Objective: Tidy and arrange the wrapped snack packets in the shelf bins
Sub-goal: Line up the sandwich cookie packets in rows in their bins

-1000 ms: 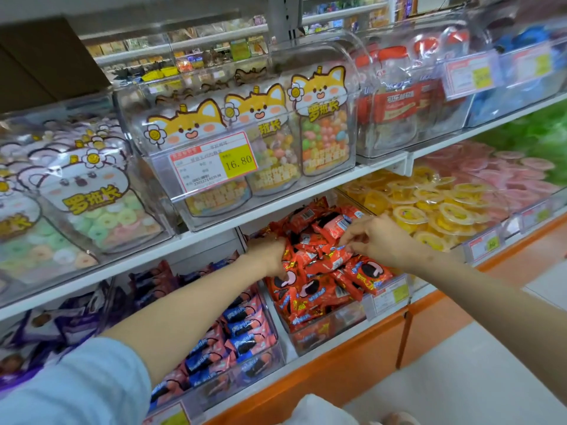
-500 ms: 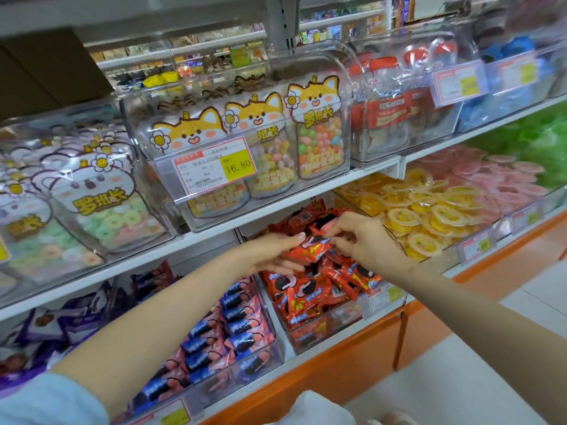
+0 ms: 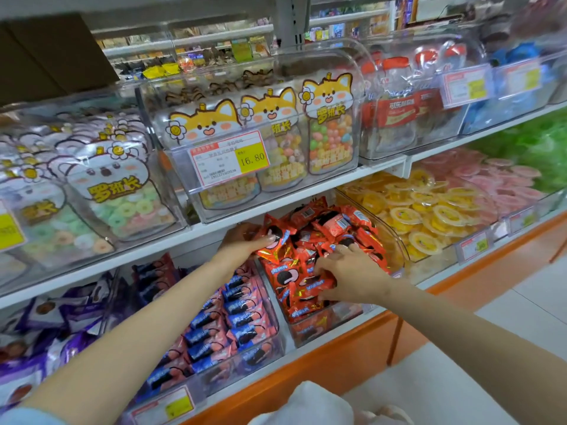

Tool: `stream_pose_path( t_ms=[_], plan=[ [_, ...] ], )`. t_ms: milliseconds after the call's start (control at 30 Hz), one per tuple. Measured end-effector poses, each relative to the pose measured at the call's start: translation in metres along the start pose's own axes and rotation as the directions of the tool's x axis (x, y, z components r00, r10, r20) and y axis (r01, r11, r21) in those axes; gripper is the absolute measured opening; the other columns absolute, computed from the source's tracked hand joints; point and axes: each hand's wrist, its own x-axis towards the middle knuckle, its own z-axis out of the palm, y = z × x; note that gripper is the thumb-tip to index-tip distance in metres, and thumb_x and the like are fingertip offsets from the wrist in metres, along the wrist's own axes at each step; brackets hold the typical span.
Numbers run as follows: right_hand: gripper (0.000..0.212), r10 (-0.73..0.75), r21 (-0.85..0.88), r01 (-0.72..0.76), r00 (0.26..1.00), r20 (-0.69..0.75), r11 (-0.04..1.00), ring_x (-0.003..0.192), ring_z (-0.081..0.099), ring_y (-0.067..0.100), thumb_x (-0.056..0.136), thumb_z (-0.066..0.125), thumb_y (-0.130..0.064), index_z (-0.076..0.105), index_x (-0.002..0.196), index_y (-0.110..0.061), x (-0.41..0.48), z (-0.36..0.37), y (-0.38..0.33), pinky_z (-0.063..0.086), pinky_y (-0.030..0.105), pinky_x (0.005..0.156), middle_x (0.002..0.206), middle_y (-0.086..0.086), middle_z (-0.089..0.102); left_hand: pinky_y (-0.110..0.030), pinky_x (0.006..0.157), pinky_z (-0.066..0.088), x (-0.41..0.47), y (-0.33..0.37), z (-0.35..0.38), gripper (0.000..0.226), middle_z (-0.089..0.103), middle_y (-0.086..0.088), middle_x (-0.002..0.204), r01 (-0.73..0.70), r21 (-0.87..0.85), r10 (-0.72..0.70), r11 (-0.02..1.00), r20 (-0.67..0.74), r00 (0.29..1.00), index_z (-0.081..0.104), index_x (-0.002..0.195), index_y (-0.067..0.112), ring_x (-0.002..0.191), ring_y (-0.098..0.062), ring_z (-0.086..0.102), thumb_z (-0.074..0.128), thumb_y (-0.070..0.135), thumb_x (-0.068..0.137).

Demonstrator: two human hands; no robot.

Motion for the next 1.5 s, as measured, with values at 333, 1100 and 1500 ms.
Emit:
stream_pose_path(
  t_ms=[333, 1100, 1500],
  plan=[
    [0.028, 0.215, 0.558, -0.078, 0.959, -0.185, 0.826, 0.083, 0.043, 0.014, 0.077, 0.076, -0.026, 0.053, 0.092, -0.021, 0.025, -0.041, 0.001, 0.034, 0.028, 0.065, 0.083, -0.012, 0.043, -0.031, 0.091, 0.049, -0.001, -0.006, -0.013, 0.036, 0.064, -0.003, 0.109, -0.012, -0.157, -0.02, 0.988, -0.2, 0.98, 0.058, 0.108, 0.021, 0.098, -0.018, 0.06, 0.074, 0.012, 0.077],
    [0.035, 0.233, 0.872, -0.13, 0.972, 0.019, 0.472, 0.063, 0.048, 0.014, 0.077, 0.077, -0.025, 0.055, 0.088, 0.0, 0.015, -0.053, -0.005, 0.037, 0.027, 0.06, 0.07, 0.006, 0.049, -0.021, 0.075, 0.048, -0.017, 0.016, 0.029, 0.026, 0.062, 0.005, 0.09, -0.28, 0.087, 0.25, 0.956, 0.256, 0.934, 0.057, 0.092, 0.025, 0.076, -0.006, 0.058, 0.075, 0.014, 0.077],
    [0.037, 0.405, 0.777, -0.193, 0.91, -0.087, 0.599, 0.067, 0.054, 0.025, 0.074, 0.078, -0.032, 0.059, 0.086, -0.002, -0.029, -0.044, 0.046, 0.042, 0.038, 0.065, 0.072, 0.017, 0.056, -0.033, 0.083, 0.045, 0.005, 0.003, 0.05, 0.036, 0.056, -0.003, 0.124, -0.573, 0.778, -0.204, 0.258, 0.623, 0.755, 0.051, 0.126, 0.019, 0.109, -0.024, 0.053, 0.053, 0.018, 0.09]
  ],
)
